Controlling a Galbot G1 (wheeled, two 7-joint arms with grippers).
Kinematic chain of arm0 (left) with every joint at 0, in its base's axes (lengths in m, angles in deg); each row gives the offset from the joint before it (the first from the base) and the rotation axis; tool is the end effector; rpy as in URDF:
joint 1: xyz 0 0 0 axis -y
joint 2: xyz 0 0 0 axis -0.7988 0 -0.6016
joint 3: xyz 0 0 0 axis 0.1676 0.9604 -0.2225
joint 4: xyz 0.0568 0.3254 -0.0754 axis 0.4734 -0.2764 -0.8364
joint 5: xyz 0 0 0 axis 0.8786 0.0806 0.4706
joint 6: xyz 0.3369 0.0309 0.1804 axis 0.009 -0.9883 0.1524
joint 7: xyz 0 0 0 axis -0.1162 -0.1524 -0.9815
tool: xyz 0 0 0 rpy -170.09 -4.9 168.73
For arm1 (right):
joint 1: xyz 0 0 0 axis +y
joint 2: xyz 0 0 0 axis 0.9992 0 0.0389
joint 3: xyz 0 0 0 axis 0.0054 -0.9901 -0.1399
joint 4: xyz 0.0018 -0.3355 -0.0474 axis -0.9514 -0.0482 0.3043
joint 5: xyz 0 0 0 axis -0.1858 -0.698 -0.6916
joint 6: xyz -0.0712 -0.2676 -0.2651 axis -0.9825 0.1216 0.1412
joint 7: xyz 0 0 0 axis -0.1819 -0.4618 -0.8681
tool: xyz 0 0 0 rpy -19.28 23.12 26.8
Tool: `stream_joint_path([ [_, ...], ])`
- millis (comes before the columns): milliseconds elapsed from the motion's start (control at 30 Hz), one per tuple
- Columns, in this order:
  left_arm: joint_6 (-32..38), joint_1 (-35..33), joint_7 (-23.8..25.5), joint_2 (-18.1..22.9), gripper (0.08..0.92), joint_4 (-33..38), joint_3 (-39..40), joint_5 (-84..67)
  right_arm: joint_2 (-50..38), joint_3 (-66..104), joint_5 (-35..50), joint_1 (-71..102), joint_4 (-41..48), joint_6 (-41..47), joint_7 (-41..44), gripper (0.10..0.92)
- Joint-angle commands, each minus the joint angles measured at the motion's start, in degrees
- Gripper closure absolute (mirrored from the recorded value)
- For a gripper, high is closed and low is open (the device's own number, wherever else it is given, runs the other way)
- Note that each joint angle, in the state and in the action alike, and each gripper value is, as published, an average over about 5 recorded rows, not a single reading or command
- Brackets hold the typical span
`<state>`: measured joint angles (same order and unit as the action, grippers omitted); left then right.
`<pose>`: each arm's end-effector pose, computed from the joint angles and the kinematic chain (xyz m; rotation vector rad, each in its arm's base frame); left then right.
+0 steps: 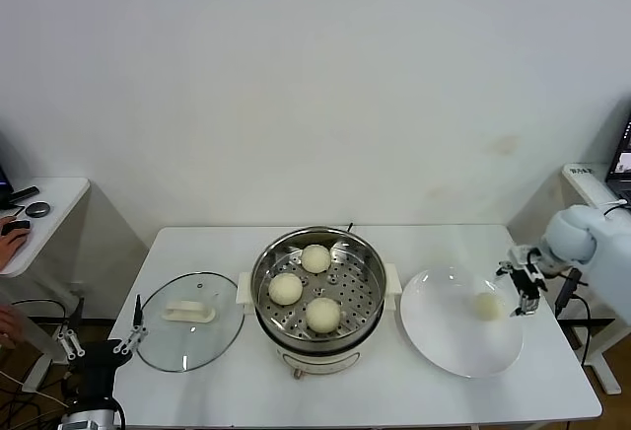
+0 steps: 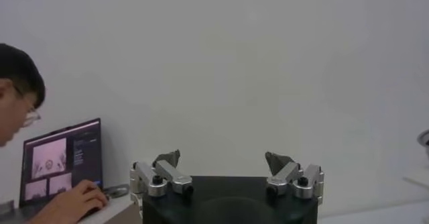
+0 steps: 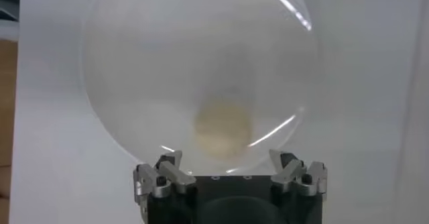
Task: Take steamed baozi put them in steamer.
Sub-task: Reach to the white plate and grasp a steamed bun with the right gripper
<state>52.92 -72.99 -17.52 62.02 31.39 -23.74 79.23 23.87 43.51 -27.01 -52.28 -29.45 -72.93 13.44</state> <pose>0.1790 0.1341 -0.3226 -0.3247 2.9334 0.4402 0.5152 -0.2399 -0.1948 1.2398 -1.2726 1.4031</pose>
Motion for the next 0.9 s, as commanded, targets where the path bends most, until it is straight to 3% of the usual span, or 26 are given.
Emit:
stream_joint_path([
  [33,0.1,0.0,0.0,0.0,0.177,-0.2,-0.2,-0.1,5.8,4.1,-4.7,5.5,5.3,-2.5,-2.6,0.203],
  [433,0.1,0.3,0.0,0.1,0.177,-0.7,-0.3,-0.1,7.8,4.8,-9.4,5.8,7.7,-2.4,-3.4,0.221],
  [900,0.2,0.0,-0.1,0.3,0.177,0.0,-0.4,-0.1,6.3,4.7,-6.9,4.6,4.3,-0.1,-2.4,0.584],
])
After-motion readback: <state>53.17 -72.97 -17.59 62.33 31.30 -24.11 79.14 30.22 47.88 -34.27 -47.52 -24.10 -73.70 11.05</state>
